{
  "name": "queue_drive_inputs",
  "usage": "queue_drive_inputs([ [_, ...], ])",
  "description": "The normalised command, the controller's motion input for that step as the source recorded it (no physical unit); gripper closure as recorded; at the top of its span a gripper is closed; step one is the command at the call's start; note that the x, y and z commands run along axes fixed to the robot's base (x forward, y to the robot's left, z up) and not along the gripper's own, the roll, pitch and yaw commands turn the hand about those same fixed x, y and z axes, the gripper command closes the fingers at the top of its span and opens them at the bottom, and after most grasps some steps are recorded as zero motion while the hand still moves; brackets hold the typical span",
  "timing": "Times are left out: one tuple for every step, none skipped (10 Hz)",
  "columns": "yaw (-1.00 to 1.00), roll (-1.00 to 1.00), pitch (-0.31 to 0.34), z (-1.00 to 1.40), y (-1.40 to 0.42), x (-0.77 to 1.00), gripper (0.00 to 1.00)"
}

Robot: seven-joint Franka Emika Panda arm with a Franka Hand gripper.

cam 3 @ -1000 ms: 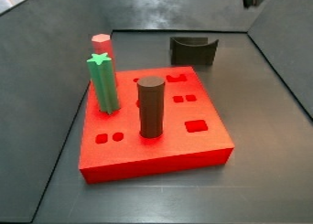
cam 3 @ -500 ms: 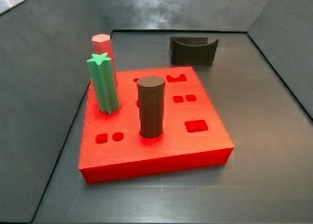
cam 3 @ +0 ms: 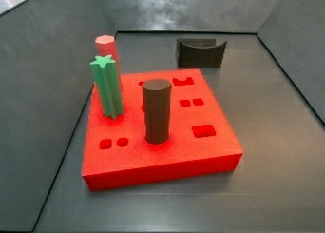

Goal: Pick up the 3 prong object. Move up. Place the 3 prong object on the fixture. Regrasp the 3 prong object. Move to above the board. Insert the 3 prong object.
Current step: Move to above the board, then insert the 3 prong object.

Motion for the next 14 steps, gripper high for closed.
queue_drive_inputs([
  [-0.12,-1.0,-0.138,0.26,-1.0,-0.52,1.0],
  [-0.13,-1.0,-0.14,0.27,-1.0,-0.54,1.0],
  [-0.13,-1.0,-0.146,0.28,-1.0,-0.58,1.0],
  [-0.13,-1.0,-0.15,0.24,-0.84,-0.53,1.0],
  [-0.14,-1.0,-0.156,0.16,-0.54,-0.39,1.0],
  [-0.13,-1.0,-0.162,0.07,-0.22,-0.23,1.0],
  [-0.11,-0.9,-0.152,0.03,-0.07,-0.15,1.0],
  [-0.06,-0.6,-0.12,0.02,-0.02,-0.11,1.0],
  [-0.03,-0.41,-0.099,0.01,-0.01,-0.1,1.0],
  [-0.03,-0.31,-0.089,0.01,0.0,-0.08,1.0],
  [0.0,0.0,-0.01,-0.04,0.0,0.0,1.0],
  [0.01,-0.02,0.0,-0.28,0.12,0.11,1.0],
  [0.0,-0.15,-0.057,-0.74,0.41,0.0,1.0],
  [-0.21,-0.14,-0.036,-0.81,0.46,0.06,1.0],
])
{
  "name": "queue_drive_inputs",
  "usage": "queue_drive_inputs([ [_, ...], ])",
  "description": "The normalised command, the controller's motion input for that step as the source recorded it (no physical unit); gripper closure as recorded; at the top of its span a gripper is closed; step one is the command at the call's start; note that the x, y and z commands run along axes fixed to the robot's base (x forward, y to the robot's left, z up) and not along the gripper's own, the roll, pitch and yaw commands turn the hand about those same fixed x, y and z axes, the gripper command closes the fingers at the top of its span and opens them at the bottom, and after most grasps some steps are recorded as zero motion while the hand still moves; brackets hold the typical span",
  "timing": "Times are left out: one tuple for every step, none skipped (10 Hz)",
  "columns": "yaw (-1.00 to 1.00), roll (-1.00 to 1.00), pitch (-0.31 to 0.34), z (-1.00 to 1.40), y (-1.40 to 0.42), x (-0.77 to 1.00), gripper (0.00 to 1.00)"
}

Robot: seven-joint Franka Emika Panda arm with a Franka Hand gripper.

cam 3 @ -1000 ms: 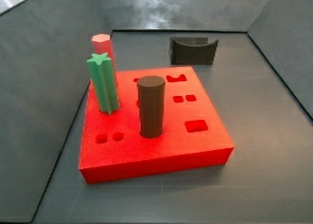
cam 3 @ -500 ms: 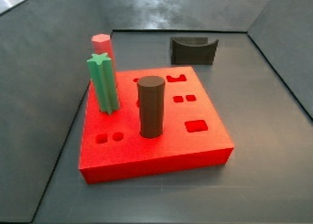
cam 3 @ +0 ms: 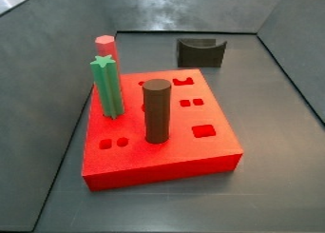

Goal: Pick up the 3 prong object. Move up. Place the 3 prong object on the fixture. Regrasp the 3 prong object. Move to above the board. Insert the 3 prong object.
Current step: Insert the 3 prong object.

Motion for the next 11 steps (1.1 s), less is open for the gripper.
queue_drive_inputs([
  [-0.43,-0.14,-0.044,-0.78,0.42,0.06,1.0],
  [-0.6,-0.1,-0.066,-0.82,0.27,0.0,1.0],
  [-0.76,-0.07,-0.063,-0.85,0.16,0.12,1.0],
  [-0.91,-0.08,-0.04,-0.82,0.0,0.09,1.0],
  [-0.94,-0.07,-0.04,-0.7,0.0,0.0,1.0],
  [-0.97,-0.04,-0.087,-0.76,0.0,0.0,1.0],
  [-1.0,-0.04,-0.157,-0.74,0.0,0.0,1.0],
  [-1.0,-0.02,-0.15,-0.75,0.0,-0.04,1.0],
  [-0.99,-0.04,0.0,-0.72,0.0,-0.06,1.0],
  [-0.95,-0.07,0.0,-0.67,0.0,-0.09,1.0],
  [-0.94,-0.1,0.0,-0.61,0.0,-0.05,1.0],
])
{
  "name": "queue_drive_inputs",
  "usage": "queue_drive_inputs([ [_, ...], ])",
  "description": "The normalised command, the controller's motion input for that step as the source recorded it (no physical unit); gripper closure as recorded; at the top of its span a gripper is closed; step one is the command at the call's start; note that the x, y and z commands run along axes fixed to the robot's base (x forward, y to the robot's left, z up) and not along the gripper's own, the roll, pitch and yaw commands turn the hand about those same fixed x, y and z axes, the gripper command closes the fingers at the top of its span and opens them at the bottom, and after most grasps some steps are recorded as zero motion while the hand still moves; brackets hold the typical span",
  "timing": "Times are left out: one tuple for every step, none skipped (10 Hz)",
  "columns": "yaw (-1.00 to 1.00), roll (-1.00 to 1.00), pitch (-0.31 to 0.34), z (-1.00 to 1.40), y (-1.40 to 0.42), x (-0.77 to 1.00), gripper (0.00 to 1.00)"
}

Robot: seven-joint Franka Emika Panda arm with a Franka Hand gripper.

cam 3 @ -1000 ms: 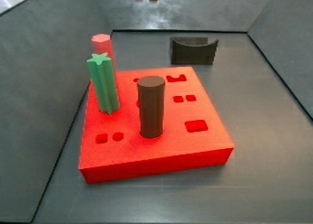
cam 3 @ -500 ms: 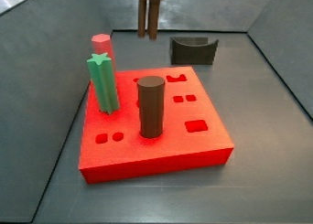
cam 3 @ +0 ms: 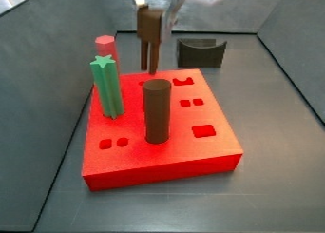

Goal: Pick up the 3 prong object. Move up. Place the 3 prong object on the fixture. Regrasp the 3 prong object. Move to above the board. Insert the 3 prong object.
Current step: Insert the 3 prong object.

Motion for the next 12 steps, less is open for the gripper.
queue_drive_inputs([
  [-0.79,-0.12,0.0,-0.22,0.03,0.0,1.0],
  [0.0,-0.1,-0.004,-0.07,0.23,-0.02,1.0],
  [0.0,-0.13,0.006,-0.33,0.69,0.0,1.0],
  [-0.07,-0.18,-0.006,-0.35,0.57,-0.12,1.0],
  [0.0,0.0,0.0,-0.04,0.0,0.0,1.0],
  [-0.13,-0.08,-0.189,-0.76,-0.17,-0.29,1.0],
  [-0.19,-0.08,-0.163,-0.77,-0.31,-0.2,1.0],
  [0.0,0.0,0.0,-0.09,-0.09,0.0,1.0],
  [0.0,0.0,-0.04,-0.18,-0.09,0.0,1.0],
  [0.0,0.02,0.006,-0.26,0.07,0.06,1.0],
  [0.0,0.06,0.06,-0.41,0.13,0.28,1.0],
  [0.0,0.06,0.019,-0.35,0.0,0.23,1.0],
])
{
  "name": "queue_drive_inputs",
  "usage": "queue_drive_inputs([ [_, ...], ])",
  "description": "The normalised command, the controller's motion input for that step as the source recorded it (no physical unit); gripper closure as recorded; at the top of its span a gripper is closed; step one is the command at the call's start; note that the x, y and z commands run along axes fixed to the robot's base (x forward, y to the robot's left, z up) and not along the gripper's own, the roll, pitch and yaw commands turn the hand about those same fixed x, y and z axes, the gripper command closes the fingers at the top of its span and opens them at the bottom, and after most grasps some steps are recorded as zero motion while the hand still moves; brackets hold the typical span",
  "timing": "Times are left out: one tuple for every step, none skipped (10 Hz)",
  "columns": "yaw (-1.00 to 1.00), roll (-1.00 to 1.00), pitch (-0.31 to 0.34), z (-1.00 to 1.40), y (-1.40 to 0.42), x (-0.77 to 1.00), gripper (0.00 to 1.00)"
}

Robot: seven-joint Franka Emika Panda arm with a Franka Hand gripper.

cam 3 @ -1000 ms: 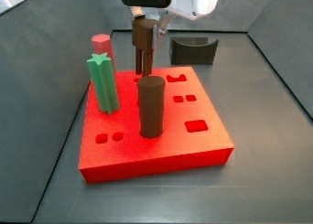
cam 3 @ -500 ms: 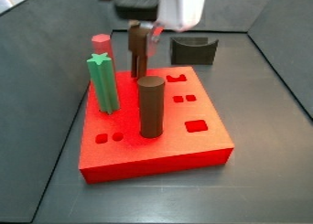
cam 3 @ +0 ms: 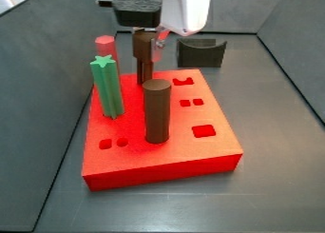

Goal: Pick up the 3 prong object. Move up. Place the 3 prong object on the fixture. Regrasp the 3 prong object. Move to above the board. Insert the 3 prong object.
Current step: Insert the 3 prong object.

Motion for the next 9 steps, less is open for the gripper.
queue_drive_inputs([
  [0.0,0.06,0.117,-0.36,0.02,0.45,1.0],
  [0.0,0.04,0.079,-0.39,0.0,0.45,1.0],
  [-0.01,0.0,-0.021,-0.66,-0.05,0.22,1.0],
  [-0.02,0.04,-0.091,-0.81,-0.13,0.03,1.0],
  [-0.03,0.1,-0.087,-0.96,-0.15,0.0,1.0],
  [-0.07,0.03,-0.097,-0.28,0.0,0.0,1.0],
  [0.0,0.0,-0.06,0.0,0.0,-0.04,1.0],
  [0.0,0.0,-0.006,0.0,0.0,0.0,1.0],
  [0.0,0.0,0.0,0.0,0.0,0.0,1.0],
])
